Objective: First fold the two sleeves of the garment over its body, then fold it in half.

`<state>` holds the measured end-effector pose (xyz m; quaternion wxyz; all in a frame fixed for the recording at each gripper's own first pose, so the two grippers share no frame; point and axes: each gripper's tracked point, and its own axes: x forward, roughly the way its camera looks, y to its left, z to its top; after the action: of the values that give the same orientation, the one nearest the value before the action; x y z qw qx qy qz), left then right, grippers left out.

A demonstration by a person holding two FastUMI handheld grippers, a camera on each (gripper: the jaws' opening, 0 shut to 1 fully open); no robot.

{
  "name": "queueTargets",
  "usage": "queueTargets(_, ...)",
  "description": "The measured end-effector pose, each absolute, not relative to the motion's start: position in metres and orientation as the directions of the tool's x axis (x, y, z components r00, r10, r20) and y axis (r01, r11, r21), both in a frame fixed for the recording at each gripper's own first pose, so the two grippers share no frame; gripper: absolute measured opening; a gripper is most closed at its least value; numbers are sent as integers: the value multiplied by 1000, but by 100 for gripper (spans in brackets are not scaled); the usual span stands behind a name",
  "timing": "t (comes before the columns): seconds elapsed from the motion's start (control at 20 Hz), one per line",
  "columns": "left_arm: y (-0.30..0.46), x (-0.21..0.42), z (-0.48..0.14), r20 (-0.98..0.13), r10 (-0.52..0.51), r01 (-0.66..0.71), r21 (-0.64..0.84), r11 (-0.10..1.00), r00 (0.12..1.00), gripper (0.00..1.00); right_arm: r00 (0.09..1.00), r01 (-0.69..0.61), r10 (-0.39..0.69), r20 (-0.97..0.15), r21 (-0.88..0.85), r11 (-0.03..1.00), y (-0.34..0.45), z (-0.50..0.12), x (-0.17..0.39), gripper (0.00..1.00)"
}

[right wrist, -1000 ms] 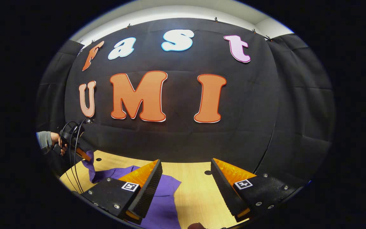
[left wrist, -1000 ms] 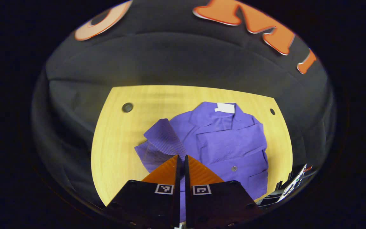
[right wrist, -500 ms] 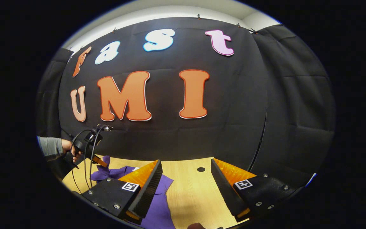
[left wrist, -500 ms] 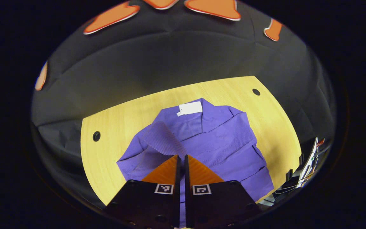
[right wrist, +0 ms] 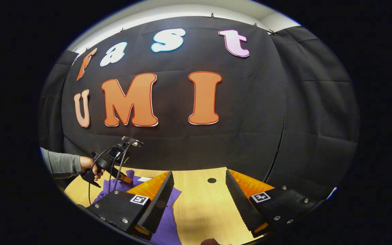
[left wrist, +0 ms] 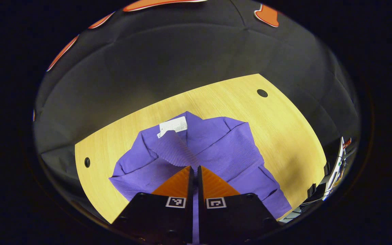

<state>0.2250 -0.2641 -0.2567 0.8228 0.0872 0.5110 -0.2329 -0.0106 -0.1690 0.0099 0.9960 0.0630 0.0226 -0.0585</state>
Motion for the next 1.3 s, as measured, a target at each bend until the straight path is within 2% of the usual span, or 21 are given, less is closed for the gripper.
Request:
queueTargets(0.15, -282, 225, -267, -890, -291, 496, -86, 864, 352, 11, 990, 130, -122, -66, 125, 984, -173, 3, -12, 93)
queueTargets(0.2, -293, 225, -268, -888, -302, 508, -93, 856, 347, 19, 990, 131, -124, -69, 123, 984, -174, 2, -13, 93)
queueTargets(0.3, -311, 226, -264, -873, -335, 535, -105, 839, 354, 26, 989, 137, -129, -77, 122, 983, -175, 1, -13, 93)
queueTargets(0.4, -331, 223, -259, -853, -382, 561, -132, 817, 355, 49, 987, 144, -134, -87, 120, 982, -176, -2, -14, 93)
queueTargets(0.45, -335, 220, -255, -844, -403, 571, -145, 808, 354, 50, 987, 147, -136, -90, 118, 982, -176, -3, -16, 93)
queueTargets(0.65, -324, 212, -232, -817, -416, 567, -136, 812, 400, 100, 987, 142, -133, -89, 115, 983, -170, -3, -13, 93)
queueTargets(1.3, -195, 166, -134, -620, -364, 405, -81, 911, 695, 100, 997, 18, -13, -71, 72, 997, -78, 10, 16, 93)
